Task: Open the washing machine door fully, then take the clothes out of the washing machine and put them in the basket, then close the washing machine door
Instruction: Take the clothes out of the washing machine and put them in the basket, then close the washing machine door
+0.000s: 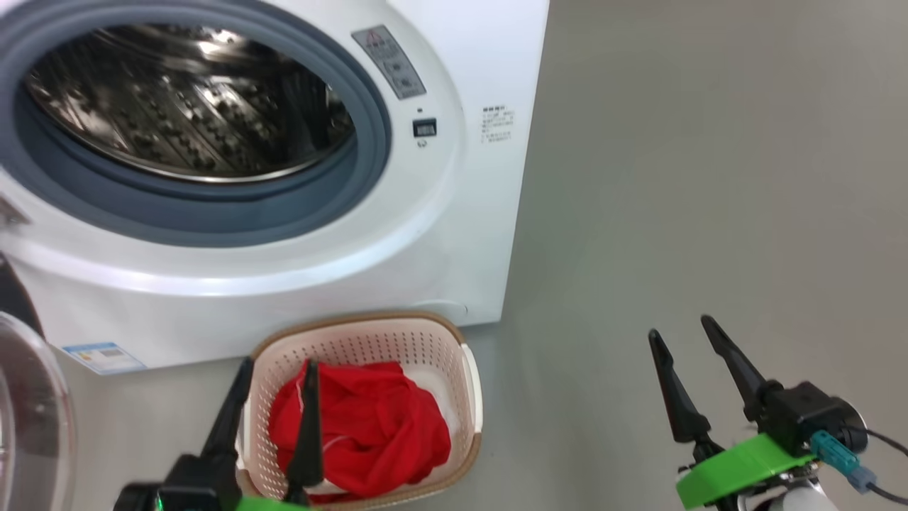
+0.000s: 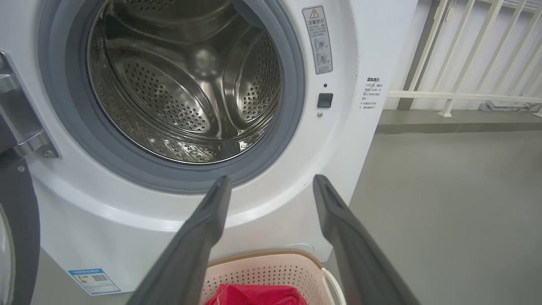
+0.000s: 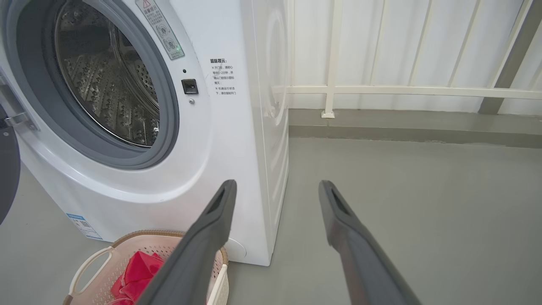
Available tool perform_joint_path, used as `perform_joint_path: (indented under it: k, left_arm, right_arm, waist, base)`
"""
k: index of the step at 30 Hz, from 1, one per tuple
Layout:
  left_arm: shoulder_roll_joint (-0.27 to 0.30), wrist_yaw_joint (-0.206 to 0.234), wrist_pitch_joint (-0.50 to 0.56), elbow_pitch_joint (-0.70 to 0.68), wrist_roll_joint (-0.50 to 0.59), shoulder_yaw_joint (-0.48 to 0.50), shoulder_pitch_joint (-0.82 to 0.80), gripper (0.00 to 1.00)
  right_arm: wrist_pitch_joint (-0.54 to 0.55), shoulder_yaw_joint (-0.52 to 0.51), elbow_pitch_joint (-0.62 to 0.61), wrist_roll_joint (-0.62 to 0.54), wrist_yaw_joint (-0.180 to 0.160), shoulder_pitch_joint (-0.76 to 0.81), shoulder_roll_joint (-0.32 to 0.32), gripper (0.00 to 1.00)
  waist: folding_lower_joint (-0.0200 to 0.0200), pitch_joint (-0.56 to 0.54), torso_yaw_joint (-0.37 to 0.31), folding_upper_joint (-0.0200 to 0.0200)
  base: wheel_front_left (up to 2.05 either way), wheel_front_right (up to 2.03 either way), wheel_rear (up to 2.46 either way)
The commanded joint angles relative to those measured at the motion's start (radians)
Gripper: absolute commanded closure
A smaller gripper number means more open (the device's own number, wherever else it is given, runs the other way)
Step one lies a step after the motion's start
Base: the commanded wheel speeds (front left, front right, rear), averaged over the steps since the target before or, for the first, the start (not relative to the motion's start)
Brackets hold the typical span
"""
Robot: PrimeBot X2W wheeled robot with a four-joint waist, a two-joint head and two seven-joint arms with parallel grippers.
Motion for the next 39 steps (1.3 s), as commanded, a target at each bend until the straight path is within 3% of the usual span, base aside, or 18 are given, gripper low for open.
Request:
perform_joint_path:
  k: [1,18,39]
  left_arm:
    - [0.016,0.011,0.01,-0.046,0.014,0.024,0.012,0.0]
    - [0.048,0.05,0.1,-0.15,0.009,0.027,0.189,0.0]
    - [0.068,0.067,0.116,-0.157,0.018,0.014,0.2,0.0]
  right_arm:
    - [-0.005,0.014,-0.02,-0.017,0.0,0.007,-0.003,0.0]
    - [0.046,-0.018,-0.077,-0.043,0.0,0.117,0.005,0.0]
    - [0.062,-0.021,-0.105,-0.029,0.0,0.139,0.006,0.0]
  waist:
    - [0.0,-0.042,0.017,-0.0001]
    - [0.0,-0.154,0.025,-0.0001]
    - [0.0,-0.166,0.027,-0.0001]
  base:
    - [0.0,0.0,0.0]
    - [0.0,0.0,0.0]
    - [0.0,0.0,0.0]
